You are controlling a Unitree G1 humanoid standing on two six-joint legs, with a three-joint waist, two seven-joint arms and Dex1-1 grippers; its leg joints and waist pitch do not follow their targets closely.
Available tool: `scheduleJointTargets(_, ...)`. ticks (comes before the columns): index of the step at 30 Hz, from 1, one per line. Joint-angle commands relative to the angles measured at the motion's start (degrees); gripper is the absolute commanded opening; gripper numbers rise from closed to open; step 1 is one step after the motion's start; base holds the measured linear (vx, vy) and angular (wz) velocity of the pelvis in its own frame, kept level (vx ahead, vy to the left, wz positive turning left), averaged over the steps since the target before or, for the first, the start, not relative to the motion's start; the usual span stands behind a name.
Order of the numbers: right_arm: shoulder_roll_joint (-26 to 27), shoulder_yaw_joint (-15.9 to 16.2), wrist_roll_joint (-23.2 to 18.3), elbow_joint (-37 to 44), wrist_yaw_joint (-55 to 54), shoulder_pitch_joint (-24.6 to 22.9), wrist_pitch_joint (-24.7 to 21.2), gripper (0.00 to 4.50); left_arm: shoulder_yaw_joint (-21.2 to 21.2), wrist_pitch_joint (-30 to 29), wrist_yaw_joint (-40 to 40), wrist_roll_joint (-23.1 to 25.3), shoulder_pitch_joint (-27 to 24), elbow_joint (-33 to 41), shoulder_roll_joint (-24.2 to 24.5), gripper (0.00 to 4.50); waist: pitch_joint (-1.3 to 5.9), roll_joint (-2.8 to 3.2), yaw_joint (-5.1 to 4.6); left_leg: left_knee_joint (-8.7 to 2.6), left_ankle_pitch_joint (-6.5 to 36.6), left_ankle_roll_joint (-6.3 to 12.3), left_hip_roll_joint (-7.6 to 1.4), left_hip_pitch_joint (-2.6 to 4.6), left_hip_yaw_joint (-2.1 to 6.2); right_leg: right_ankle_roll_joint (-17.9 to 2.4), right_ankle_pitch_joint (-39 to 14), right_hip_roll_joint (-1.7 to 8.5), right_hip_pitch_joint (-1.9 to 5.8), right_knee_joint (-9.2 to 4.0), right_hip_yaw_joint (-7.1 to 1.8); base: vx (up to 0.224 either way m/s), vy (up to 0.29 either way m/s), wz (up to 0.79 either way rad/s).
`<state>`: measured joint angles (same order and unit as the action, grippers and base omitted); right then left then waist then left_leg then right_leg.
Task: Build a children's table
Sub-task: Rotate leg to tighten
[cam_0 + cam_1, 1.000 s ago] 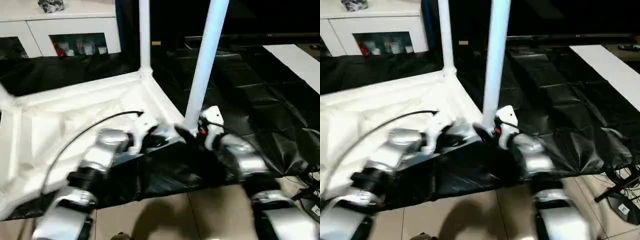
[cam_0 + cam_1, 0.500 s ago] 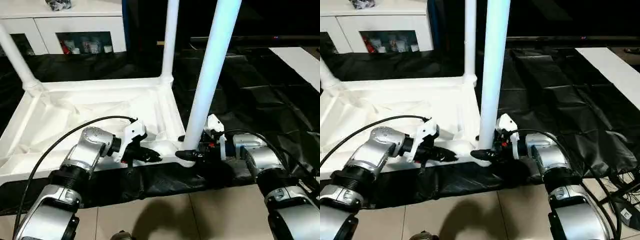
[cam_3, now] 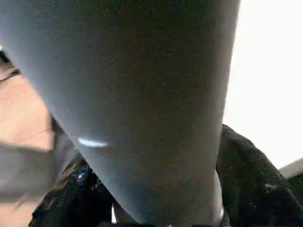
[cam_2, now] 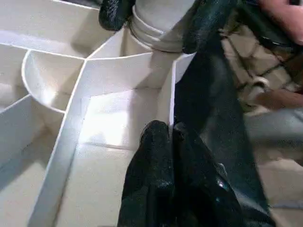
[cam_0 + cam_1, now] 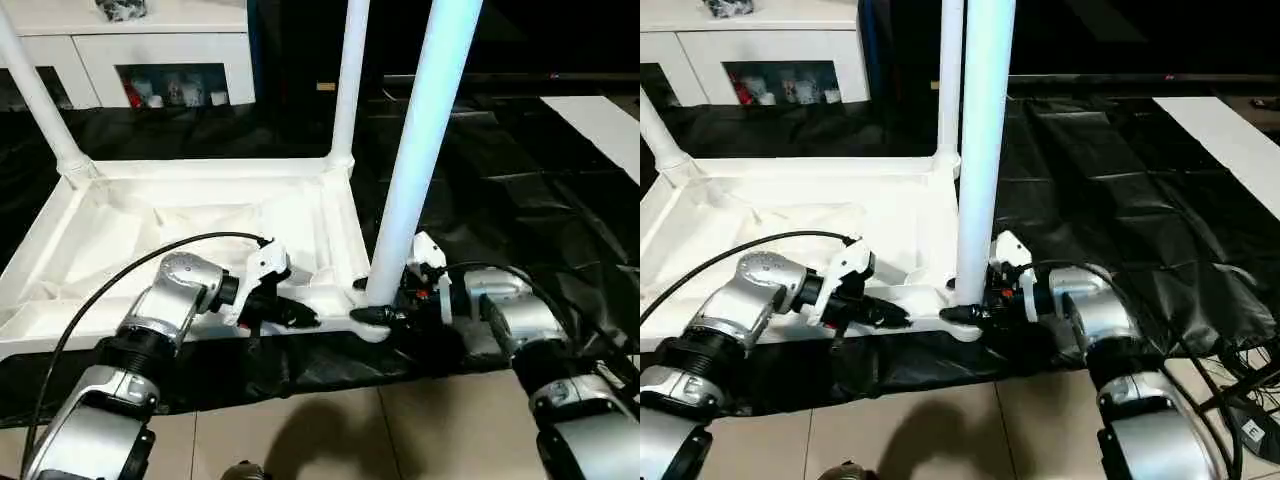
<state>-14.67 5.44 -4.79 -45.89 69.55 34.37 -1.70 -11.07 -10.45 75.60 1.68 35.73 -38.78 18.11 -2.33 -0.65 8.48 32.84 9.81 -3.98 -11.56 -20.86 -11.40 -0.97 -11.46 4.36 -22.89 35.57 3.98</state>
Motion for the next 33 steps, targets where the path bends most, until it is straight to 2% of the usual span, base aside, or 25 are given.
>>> scheduleJointTargets(1,4.42,3.31,2.62,-1.45,-5.25,-0.89,0.14,2.58,-0.30,-0.52,-6.02,-0.98,2.96,0.42,-4.81,0.00,2.84,-0.26,-0.29,-3.77,13.31,1.49,-2.33,0.87,1.24,-12.01,-14.12,4.76,2.44,-4.90,-2.71,0.000,0.000,0.00)
scheduleJointTargets(4,7.63,-0.04,3.16,-4.49,-19.35,-0.16,-0.50,2.54,1.62,-2.53,-13.17,-1.13,3.21,0.35,-8.24,0.00,2.69,-0.39,-0.75,-4.12,15.69,0.00,-2.27,1.09,1.50,-10.05,-19.94,4.96,2.31,-5.53,-2.81,0.000,0.000,0.00)
scheduleJointTargets(5,10.20,-2.33,2.71,-6.60,-28.04,0.75,-0.52,2.53,2.44,-3.42,-18.01,-0.85,3.06,0.63,-10.77,0.00,2.57,-0.53,-1.09,-4.34,16.24,-0.51,-2.32,1.08,1.64,-9.43,-21.25,4.94,2.30,-5.66,-2.81,0.000,0.000,0.00)
scheduleJointTargets(7,12.21,-4.35,1.87,-8.09,-34.49,1.68,-0.90,2.52,2.70,-4.22,-20.83,-0.84,2.66,1.22,-12.56,0.00,2.57,-0.32,-1.63,-4.53,17.85,-1.37,-2.33,1.57,1.72,-9.29,-22.34,4.91,2.00,-5.90,-2.81,0.000,0.000,0.00)
scheduleJointTargets(8,13.13,-4.89,1.55,-8.41,-36.39,2.00,-0.68,2.52,2.76,-4.40,-21.91,-0.90,2.41,1.54,-13.27,0.00,2.58,-0.58,-1.85,-4.47,17.91,-1.24,-2.22,1.56,1.62,-9.23,-22.29,4.87,1.98,-6.02,-2.85,0.000,0.000,0.00)
scheduleJointTargets(9,13.13,-4.89,1.55,-8.41,-36.39,2.00,-0.68,2.52,2.76,-4.40,-21.91,-0.90,2.41,1.54,-13.27,0.00,2.62,-0.56,-2.00,-4.41,17.75,-0.73,-2.13,1.53,1.56,-9.22,-21.61,4.84,2.02,-6.08,-2.91,0.000,0.000,0.00)
scheduleJointTargets(10,15.02,-5.58,1.42,-8.80,-39.97,2.49,-0.05,2.52,2.78,-4.86,-23.60,-0.92,1.78,2.36,-14.50,0.00,2.59,-0.88,-2.10,-4.37,17.22,0.08,-2.05,1.40,1.44,-9.07,-20.88,4.81,2.09,-6.11,-2.97,0.000,0.000,0.00)
scheduleJointTargets(11,15.49,-5.54,1.46,-8.73,-40.26,2.53,0.22,2.52,2.65,-4.96,-23.87,-0.92,1.55,2.66,-14.72,0.00,2.66,-0.70,-2.03,-4.40,16.29,0.54,-2.00,1.30,1.50,-9.02,-20.15,4.85,2.22,-6.02,-2.99,0.000,0.000,0.00)
scheduleJointTargets(12,16.45,-5.51,1.41,-8.47,-40.53,2.54,0.96,2.52,2.32,-5.14,-24.36,-0.84,1.03,3.30,-15.10,0.00,2.77,-0.87,-2.03,-4.37,15.61,0.78,-2.05,1.18,1.49,-9.05,-19.27,4.87,2.33,-5.88,-2.99,0.000,0.000,0.00)
scheduleJointTargets(14,17.21,-5.51,1.18,-8.16,-39.83,2.50,2.12,2.52,1.87,-5.41,-24.53,-0.60,0.48,3.98,-15.22,0.00,2.88,-0.77,-2.00,-4.26,13.64,1.41,-2.02,0.96,1.38,-9.45,-16.07,4.74,2.49,-5.54,-3.00,0.000,0.000,0.00)
scheduleJointTargets(15,17.36,-5.38,1.31,-8.11,-39.44,2.49,2.83,3.08,1.61,-5.49,-24.35,-0.43,0.15,4.36,-15.17,0.00,2.89,-1.04,-1.99,-4.16,12.87,1.96,-1.98,0.99,1.21,-9.70,-14.46,4.61,2.47,-5.47,-2.98,0.000,0.000,0.00)
scheduleJointTargets(17,17.37,-5.31,1.39,-8.08,-38.77,2.50,3.78,3.22,1.53,-5.77,-24.16,-0.23,-0.51,5.15,-14.82,0.00,3.05,-0.93,-1.90,-4.01,11.04,2.65,-1.96,0.80,1.19,-10.32,-11.64,4.66,2.71,-5.06,-3.01,0.000,0.000,0.00)
scheduleJointTargets(18,16.82,-5.26,1.35,-8.13,-38.13,2.52,4.10,3.28,1.29,-5.49,-23.55,-0.13,-0.75,5.42,-14.24,0.00,3.12,-1.19,-2.00,-3.91,9.79,3.18,-1.91,0.69,1.08,-10.73,-9.49,4.51,2.75,-4.84,-2.98,0.000,0.000,0.00)
scheduleJointTargets(20,15.46,-4.65,1.62,-7.94,-35.95,2.38,4.70,3.42,1.05,-5.05,-22.23,-0.36,-0.88,5.58,-13.34,0.00,3.18,-1.09,-1.93,-3.79,8.50,3.89,-1.84,0.58,1.07,-11.09,-7.84,4.49,2.87,-4.62,-2.92,0.000,0.000,0.00)
scheduleJointTargets(21,15.21,-4.52,1.63,-7.87,-35.42,2.32,4.71,3.67,0.95,-4.92,-21.89,-0.42,-0.91,5.63,-13.15,0.00,3.24,-1.16,-1.92,-3.68,7.93,4.35,-1.83,0.52,1.02,-11.33,-6.88,4.44,2.93,-4.50,-2.90,0.000,0.000,0.00)
scheduleJointTargets(25,12.10,-3.12,1.53,-6.63,-28.62,1.54,5.30,3.82,0.17,-4.09,-18.13,-0.74,-0.96,5.91,-10.87,0.00,3.17,-1.05,-1.88,-3.53,7.78,5.39,-1.85,0.44,0.98,-11.96,-6.12,4.42,2.93,-4.48,-2.81,0.000,0.000,0.00)
scheduleJointTargets(28,8.00,-1.31,1.62,-5.47,-18.49,1.12,5.93,3.82,-0.52,-2.32,-10.34,-1.99,-0.70,6.02,-7.62,0.00,3.18,-0.92,-1.58,-3.34,8.09,5.78,-1.95,0.39,0.81,-12.21,-6.25,4.23,2.95,-4.41,-2.73,0.000,0.000,0.00)
scheduleJointTargets(29,7.11,-0.76,1.43,-4.97,-15.20,0.98,5.82,3.82,-1.02,-1.36,-7.83,-2.15,-0.67,6.08,-6.65,0.00,3.21,-0.55,-1.44,-3.34,8.04,5.83,-2.12,0.32,0.87,-12.39,-6.07,4.26,2.89,-4.34,-2.66,0.000,0.000,0.00)
scheduleJointTargets(32,5.00,0.59,0.60,-3.95,-6.33,0.96,4.29,3.82,-1.94,0.45,-2.61,-2.19,-0.14,5.17,-4.47,0.00,3.38,-0.26,-1.42,-3.14,7.34,5.77,-2.24,0.34,0.88,-13.56,-2.66,4.11,2.87,-3.76,-2.59,0.000,0.000,0.00)
scheduleJointTargets(33,5.00,0.59,0.60,-3.95,-6.33,0.96,4.29,3.82,-1.94,0.45,-2.61,-2.19,-0.14,5.17,-4.47,0.00,3.36,-0.41,-1.49,-3.10,7.67,5.95,-2.27,0.37,0.83,-14.06,-2.16,4.10,2.88,-3.73,-2.58,0.000,0.000,0.00)
